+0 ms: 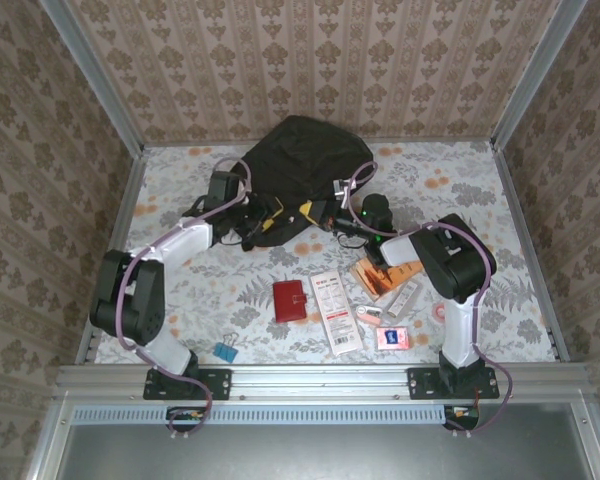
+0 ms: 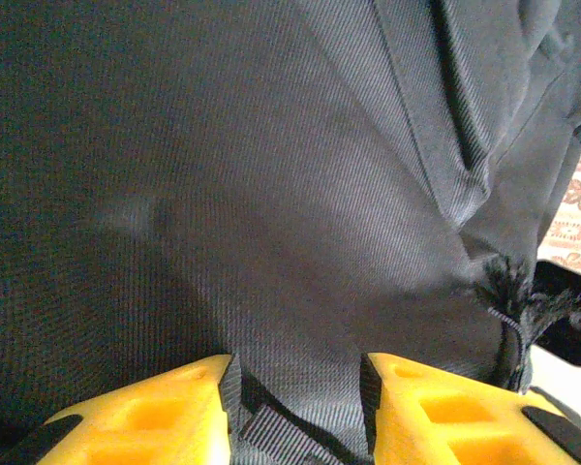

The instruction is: Pack the student bag

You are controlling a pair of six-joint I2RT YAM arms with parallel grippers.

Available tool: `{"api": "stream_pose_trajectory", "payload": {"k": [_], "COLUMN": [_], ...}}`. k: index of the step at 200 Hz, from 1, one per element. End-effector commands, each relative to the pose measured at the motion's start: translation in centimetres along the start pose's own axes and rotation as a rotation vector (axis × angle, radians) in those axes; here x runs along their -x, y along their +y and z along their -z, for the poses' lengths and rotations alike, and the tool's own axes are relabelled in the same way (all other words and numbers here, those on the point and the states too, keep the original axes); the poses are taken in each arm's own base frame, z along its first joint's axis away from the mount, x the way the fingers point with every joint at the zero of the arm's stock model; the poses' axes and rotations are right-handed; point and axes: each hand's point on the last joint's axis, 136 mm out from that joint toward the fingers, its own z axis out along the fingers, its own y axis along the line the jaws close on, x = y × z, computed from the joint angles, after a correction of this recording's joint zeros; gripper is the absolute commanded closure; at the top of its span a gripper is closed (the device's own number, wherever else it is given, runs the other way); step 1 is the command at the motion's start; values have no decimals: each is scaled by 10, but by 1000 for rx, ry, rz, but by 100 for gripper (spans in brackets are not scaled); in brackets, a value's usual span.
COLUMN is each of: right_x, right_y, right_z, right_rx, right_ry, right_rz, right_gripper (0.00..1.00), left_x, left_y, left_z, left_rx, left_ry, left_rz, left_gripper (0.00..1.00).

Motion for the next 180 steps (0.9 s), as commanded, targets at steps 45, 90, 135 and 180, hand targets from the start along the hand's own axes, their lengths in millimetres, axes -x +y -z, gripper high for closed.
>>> {"api": "stream_pose_trajectory", "payload": {"k": [45, 90, 135, 180], "right_x": [-7, -6, -3, -3], "right_y": [51, 44, 40, 43], "right_z": [-11, -12, -13, -13], "right_rx": [159, 145, 138, 144], "right_ry": [47, 36, 29, 31], "right_rz": [93, 72, 62, 68], "right_gripper": [100, 100, 100, 100], "left_x": [12, 10, 2, 13], "left_y": [-28, -25, -20, 11], "left_z": [8, 8, 14, 33], "left_rx": [-96, -111, -102, 16], "left_ry": [-37, -46, -30, -84], "left_rz": [-58, -51, -57, -48], "left_gripper": [62, 78, 83, 63]}}
